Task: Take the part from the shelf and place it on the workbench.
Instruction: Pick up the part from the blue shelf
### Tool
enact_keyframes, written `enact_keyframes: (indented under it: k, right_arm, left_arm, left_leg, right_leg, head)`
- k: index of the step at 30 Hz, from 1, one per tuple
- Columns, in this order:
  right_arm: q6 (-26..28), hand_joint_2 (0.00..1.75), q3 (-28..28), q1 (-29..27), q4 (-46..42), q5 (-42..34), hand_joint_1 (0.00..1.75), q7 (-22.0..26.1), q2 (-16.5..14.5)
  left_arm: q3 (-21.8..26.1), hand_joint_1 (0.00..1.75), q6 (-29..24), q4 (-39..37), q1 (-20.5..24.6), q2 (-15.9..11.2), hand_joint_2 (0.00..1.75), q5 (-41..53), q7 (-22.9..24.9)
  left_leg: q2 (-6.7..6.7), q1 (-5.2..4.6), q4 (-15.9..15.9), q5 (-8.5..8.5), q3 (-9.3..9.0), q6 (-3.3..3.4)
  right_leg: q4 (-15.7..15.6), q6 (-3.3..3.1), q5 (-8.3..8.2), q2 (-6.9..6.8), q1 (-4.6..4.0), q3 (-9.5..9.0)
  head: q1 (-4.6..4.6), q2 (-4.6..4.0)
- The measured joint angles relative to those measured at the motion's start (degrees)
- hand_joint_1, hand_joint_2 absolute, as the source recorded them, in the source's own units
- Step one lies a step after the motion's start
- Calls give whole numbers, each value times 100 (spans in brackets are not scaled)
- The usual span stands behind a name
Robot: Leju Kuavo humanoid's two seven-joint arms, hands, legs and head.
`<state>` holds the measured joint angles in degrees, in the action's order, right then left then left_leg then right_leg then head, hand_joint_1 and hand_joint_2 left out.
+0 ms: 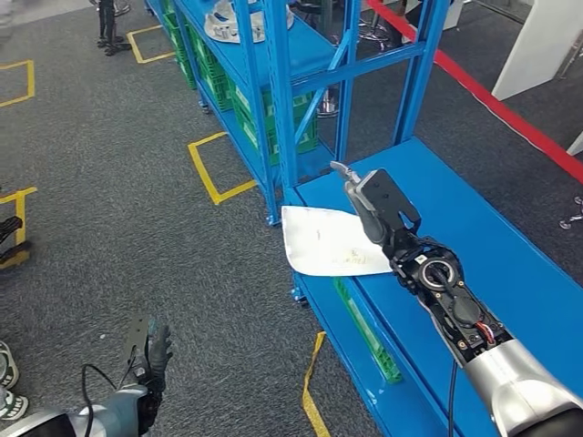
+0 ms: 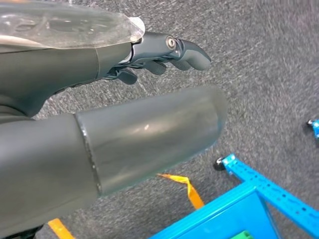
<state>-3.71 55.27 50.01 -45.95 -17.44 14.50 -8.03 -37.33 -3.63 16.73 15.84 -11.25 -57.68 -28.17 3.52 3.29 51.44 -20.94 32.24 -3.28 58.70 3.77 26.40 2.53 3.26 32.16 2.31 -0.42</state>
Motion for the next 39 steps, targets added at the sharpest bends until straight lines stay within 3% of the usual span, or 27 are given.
enact_keyframes:
  k: [2, 4, 5, 6, 8, 10, 11, 12, 13, 14, 16, 17, 19, 21, 22, 24, 26, 27, 28, 31, 33, 37, 39]
  right_arm:
    - [-1, 0, 7, -8, 11, 21, 0, 14, -1]
    - [-2, 0, 10, -17, 25, 38, 0, 23, -7]
    - [-2, 0, 10, -9, 30, 48, 0, 26, -13]
    - [-4, 0, 10, 5, 31, 56, 0, 30, -20]
    - [-7, 0, 10, 30, 32, 66, 0, 34, -31]
    - [-8, 0, 10, 29, 38, 66, 0, 35, -32]
    - [-9, 0, 11, 24, 42, 67, 0, 34, -32]
    - [-9, 0, 11, 23, 44, 70, 0, 34, -32]
    - [-12, 0, 12, 27, 44, 74, 0, 34, -33]
    - [-16, 0, 12, 36, 44, 79, 0, 34, -34]
    - [-31, 0, 11, 60, 44, 92, 0, 35, -38]
    - [-39, 0, 11, 69, 44, 97, 0, 35, -38]
    - [-48, 0, 11, 76, 44, 125, 0, 23, -40]
    - [-19, 0, 13, 83, 46, 186, 0, -11, -45]
    - [11, 0, 15, 89, 47, 223, 0, -36, -46]
    - [75, 0, 19, 90, 51, 279, 0, -81, -45]
    - [112, 0, 21, 63, 60, 309, 0, -113, -44]
    - [120, 0, 21, 49, 65, 317, 0, -119, -43]
    - [121, 0, 22, 43, 69, 320, 0, -121, -43]
    - [147, 0, 23, 76, 72, 338, 0, -146, -44]
    - [220, 0, 26, 99, 72, 386, 0, -244, -46]
    - [385, 175, 27, 93, 25, 477, 0, -527, -40]
    - [477, 175, 27, 79, -73, 544, 0, -667, -1]
  left_arm:
    - [1, 0, -5, -2, 14, -15, 0, -4, -3]
    - [2, 0, -8, -5, 2, -13, 0, -7, -3]
    - [2, 0, -8, -6, -9, -10, 0, -8, -1]
    - [2, 0, -8, -7, -12, -8, 0, -8, 0]
    - [2, 0, -8, -7, 3, 0, 0, -9, -1]
    - [2, 0, -8, -7, 13, 10, 0, -9, -1]
    - [2, 0, -8, -7, 8, 14, 0, -9, -1]
    - [2, 0, -8, -7, 3, 14, 0, -9, -1]
    - [2, 0, -8, -7, -1, 12, 0, -9, -1]
    - [2, 0, -8, -7, 1, 10, 0, -9, -1]
    - [2, 0, -8, -7, 21, 3, 0, -9, -1]
    - [2, 0, -8, -7, 32, 0, 0, -9, -1]
    - [2, 0, -8, -7, 42, -4, 0, -11, -1]
    - [2, 0, -8, -8, 37, -7, 0, -13, -1]
    - [3, 0, -10, -9, 38, -9, 0, -15, -1]
    - [4, 0, -13, -9, 44, -7, 0, -17, -1]
    - [4, 0, -14, -9, 41, 3, 0, -18, -1]
    - [4, 0, -14, -9, 37, 9, 0, -20, -1]
    - [4, 0, -14, -9, 34, 13, 0, -24, -1]
    - [4, 0, -14, -9, 34, 31, 0, -33, -1]
    - [4, 0, -15, -9, 27, 46, 0, -34, -1]
    - [4, 0, -15, -9, -7, 46, 0, -63, 0]
    - [4, 0, -15, -9, -11, 35, 0, -91, -2]
  left_leg:
    - [97, 21, 151, -31, 133, -105]
    - [168, 49, 167, 3, 216, -173]
    - [124, 60, 203, -11, 250, -186]
    - [27, 59, 350, -83, 334, -177]
    - [-219, 15, 1044, -385, 692, -113]
    - [-304, -47, 1885, -671, 1143, -40]
    - [-309, -84, 2078, -689, 1260, 0]
    - [-311, -121, 2041, -608, 1259, 44]
    - [-330, -163, 1764, -438, 1129, 94]
    - [-401, -211, 1344, -244, 916, 147]
    - [-601, -323, 644, -32, 557, 230]
    - [-659, -363, 487, -16, 480, 255]
    - [-586, -384, 431, -31, 460, 285]
    - [-504, -356, 391, -37, 410, 323]
    - [-474, -339, 372, -40, 380, 352]
    - [-421, -335, 366, -58, 346, 402]
    - [-354, -342, 366, -72, 330, 429]
    - [-320, -345, 367, -79, 320, 435]
    - [-287, -348, 367, -86, 306, 436]
    - [-210, -360, 375, -113, 267, 413]
    - [-186, -366, 384, -121, 283, 379]
    - [-182, -352, 386, -121, 298, 356]
    - [-187, -349, 373, -118, 288, 349]
  right_leg:
    - [-156, -56, 15, 122, -13, -79]
    - [-96, -198, 5, 35, -60, -28]
    - [-95, -244, -5, -9, -73, -19]
    - [-107, -289, -16, -57, -82, -19]
    - [-123, -355, -25, -171, -129, -24]
    - [-127, -403, -10, -303, -196, -24]
    - [-127, -425, 2, -368, -227, -28]
    - [-127, -442, 14, -428, -253, -35]
    - [-127, -454, 29, -485, -271, -49]
    - [-129, -457, 45, -537, -283, -67]
    - [-133, -435, 85, -626, -319, -95]
    - [-140, -418, 102, -665, -333, -107]
    - [-167, -377, 135, -744, -342, -140]
    - [-59, -323, 240, -640, -324, -117]
    - [152, -299, 358, -529, -317, -27]
    - [928, -273, 699, -318, -309, 361]
    - [1656, -266, 912, -266, -315, 780]
    - [1744, -275, 861, -260, -320, 870]
    - [1584, -294, 691, -258, -327, 839]
    - [297, -416, -23, -218, -371, 316]
    - [-197, -468, -172, -192, -389, 87]
    - [-273, -457, -166, -177, -403, 45]
    - [-272, -459, -166, -170, -407, 46]
  head:
    - [-14, 0]
    - [8, 0]
    - [33, 0]
    - [68, 0]
    - [152, 0]
    - [212, 0]
    - [228, 0]
    - [238, 0]
    - [244, 0]
    - [251, 0]
    - [269, 0]
    - [271, 0]
    - [250, 0]
    - [214, 0]
    - [189, 0]
    - [139, 0]
    - [110, 0]
    - [102, 0]
    - [93, 0]
    - [76, 0]
    - [76, 0]
    - [75, 0]
    - [78, 0]
